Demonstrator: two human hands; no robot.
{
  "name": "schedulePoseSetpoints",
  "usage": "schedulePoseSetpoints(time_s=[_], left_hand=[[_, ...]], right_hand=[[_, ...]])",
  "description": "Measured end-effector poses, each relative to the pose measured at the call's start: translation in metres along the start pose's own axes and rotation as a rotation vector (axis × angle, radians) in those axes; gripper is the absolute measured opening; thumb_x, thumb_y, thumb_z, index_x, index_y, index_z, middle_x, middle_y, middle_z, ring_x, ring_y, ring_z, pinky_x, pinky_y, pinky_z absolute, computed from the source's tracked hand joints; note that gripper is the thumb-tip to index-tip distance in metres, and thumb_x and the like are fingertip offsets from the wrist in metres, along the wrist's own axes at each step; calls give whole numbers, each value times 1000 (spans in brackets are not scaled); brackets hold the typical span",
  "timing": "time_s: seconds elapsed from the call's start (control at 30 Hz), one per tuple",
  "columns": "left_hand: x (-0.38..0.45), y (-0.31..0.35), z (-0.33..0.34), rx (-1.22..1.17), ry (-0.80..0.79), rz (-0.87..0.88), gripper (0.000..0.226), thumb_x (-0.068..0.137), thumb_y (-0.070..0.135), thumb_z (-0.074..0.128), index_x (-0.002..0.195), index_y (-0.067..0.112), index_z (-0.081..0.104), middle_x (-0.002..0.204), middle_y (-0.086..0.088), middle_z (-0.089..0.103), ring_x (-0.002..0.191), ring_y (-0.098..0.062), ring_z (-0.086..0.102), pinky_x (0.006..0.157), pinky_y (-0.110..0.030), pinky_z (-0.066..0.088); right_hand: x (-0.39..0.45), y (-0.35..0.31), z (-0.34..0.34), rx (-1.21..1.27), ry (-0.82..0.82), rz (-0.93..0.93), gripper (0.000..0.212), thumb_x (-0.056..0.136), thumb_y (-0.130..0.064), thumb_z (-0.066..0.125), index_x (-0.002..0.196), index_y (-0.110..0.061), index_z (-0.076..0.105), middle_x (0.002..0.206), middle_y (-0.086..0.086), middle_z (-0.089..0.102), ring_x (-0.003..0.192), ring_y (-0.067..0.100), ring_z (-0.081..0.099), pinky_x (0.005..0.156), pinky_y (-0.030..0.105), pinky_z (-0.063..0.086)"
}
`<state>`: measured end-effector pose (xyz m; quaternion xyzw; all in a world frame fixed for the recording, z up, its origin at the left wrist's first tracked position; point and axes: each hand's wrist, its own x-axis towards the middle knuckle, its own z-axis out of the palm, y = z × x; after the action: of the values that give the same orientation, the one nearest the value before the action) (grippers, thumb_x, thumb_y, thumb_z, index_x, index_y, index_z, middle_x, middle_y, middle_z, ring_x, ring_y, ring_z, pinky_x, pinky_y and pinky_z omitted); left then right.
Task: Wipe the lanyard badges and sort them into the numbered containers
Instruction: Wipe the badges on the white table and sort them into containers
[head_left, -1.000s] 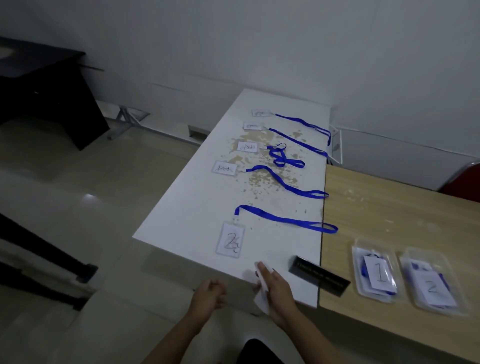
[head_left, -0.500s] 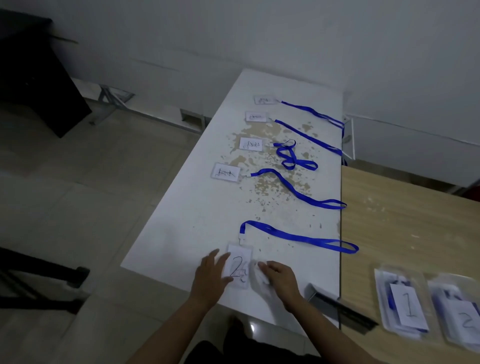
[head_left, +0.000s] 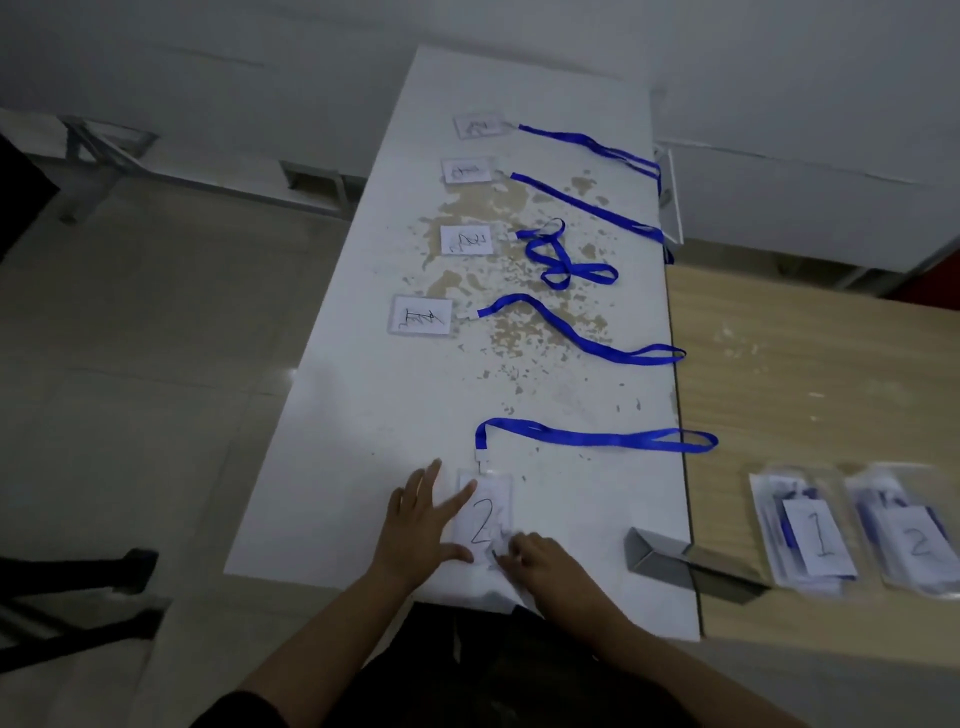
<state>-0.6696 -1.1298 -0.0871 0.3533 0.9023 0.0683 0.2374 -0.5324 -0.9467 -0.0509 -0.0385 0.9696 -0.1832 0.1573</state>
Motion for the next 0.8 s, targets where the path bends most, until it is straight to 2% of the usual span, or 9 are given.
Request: schedulePoseSetpoints(time_s=[0.07, 0.2, 0.3, 0.37, 0.47, 0.57, 0.63, 0.73, 0.8], left_hand=[[1, -5, 1, -24, -1, 30, 94, 73, 77, 55, 150, 46, 11, 162, -10, -5, 149, -33, -1, 117, -50, 9], [9, -14, -2, 28, -74, 58, 94, 74, 79, 50, 148, 52, -1, 162, -7, -12, 149, -31, -7, 118, -50, 4], [12, -19, -5, 44, -107, 91, 96, 73, 78, 53, 148, 53, -1, 162, -8, -10, 148, -33, -5, 117, -51, 6], [13, -21, -5, 38, -108, 94, 96, 73, 78, 55, 148, 54, 0, 162, -8, -9, 148, -33, -4, 117, -51, 6], [16, -22, -4, 34, -104, 102, 96, 71, 78, 56, 148, 54, 3, 162, -8, -7, 148, -32, -3, 117, -50, 6], [18, -23, -6, 32, -107, 107, 98, 69, 79, 58, 149, 52, 7, 161, -9, -5, 148, -33, -3, 117, -51, 5], [20, -24, -6, 40, -112, 120, 100, 68, 79, 58, 149, 50, 8, 161, -10, -4, 148, -32, -4, 117, -51, 4], [22, -25, -6, 15, -121, 143, 101, 67, 78, 60, 150, 50, 10, 161, -9, -7, 148, -31, -7, 117, -51, 2], [23, -27, -6, 9, -124, 152, 101, 67, 79, 60, 149, 51, 9, 161, -7, -11, 148, -30, -9, 117, -52, 1]], right_hand=[[-4, 1, 3, -55, 64, -3, 23, 86, -26, 67, 107, -26, 75, 83, -2, 62, 73, 15, 61, 63, 23, 43], [8, -5, 1, 201, 193, 328, 21, 85, -29, 70, 105, -22, 70, 83, -12, 54, 83, 20, 59, 64, 15, 40], [2, -20, 13, -87, 102, 107, 43, 67, -20, 80, 110, -21, 73, 83, 0, 60, 71, 17, 60, 57, 22, 43], [2, -22, 3, -71, 124, 167, 48, 64, -13, 85, 110, -23, 75, 78, 1, 60, 68, 17, 60, 55, 24, 44], [15, -17, -8, -64, 181, 344, 48, 77, -1, 73, 121, -19, 70, 87, 8, 63, 82, 26, 62, 65, 32, 48], [8, -31, -2, -93, 68, 162, 37, 82, -19, 73, 119, -22, 71, 96, 4, 64, 84, 19, 62, 67, 28, 49], [0, -32, 0, -89, 44, 139, 38, 83, -27, 72, 120, -29, 69, 94, 0, 62, 85, 16, 61, 68, 26, 48], [16, -16, -3, -70, 152, 347, 52, 97, -9, 46, 145, -28, 45, 111, 7, 54, 104, 24, 50, 84, 33, 40], [27, -20, -4, -97, 157, 378, 52, 93, -9, 55, 143, -23, 48, 111, 8, 56, 101, 24, 52, 82, 32, 43]])
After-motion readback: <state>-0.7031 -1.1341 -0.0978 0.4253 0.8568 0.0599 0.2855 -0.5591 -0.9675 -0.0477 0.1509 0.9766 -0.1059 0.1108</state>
